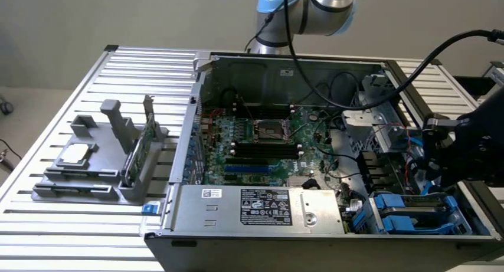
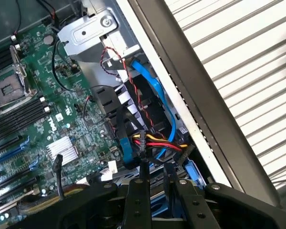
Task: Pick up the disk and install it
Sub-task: 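Insert the first disk wire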
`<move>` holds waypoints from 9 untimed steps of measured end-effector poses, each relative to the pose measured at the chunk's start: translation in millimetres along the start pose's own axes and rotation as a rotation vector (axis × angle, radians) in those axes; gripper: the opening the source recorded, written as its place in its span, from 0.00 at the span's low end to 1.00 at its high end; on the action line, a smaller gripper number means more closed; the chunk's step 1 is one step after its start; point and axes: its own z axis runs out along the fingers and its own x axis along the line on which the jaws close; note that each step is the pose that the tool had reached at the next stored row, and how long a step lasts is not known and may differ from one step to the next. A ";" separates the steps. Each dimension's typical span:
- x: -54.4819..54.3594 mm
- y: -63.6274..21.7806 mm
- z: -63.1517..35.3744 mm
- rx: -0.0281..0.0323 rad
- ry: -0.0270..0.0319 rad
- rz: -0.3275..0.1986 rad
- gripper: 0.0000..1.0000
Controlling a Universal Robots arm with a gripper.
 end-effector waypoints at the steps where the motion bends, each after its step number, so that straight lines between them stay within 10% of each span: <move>1: -0.4 0.2 0.1 -0.0035 0.0006 0.006 0.27; 9: -1.8 0.5 2.2 -0.0133 -0.0128 0.085 0.27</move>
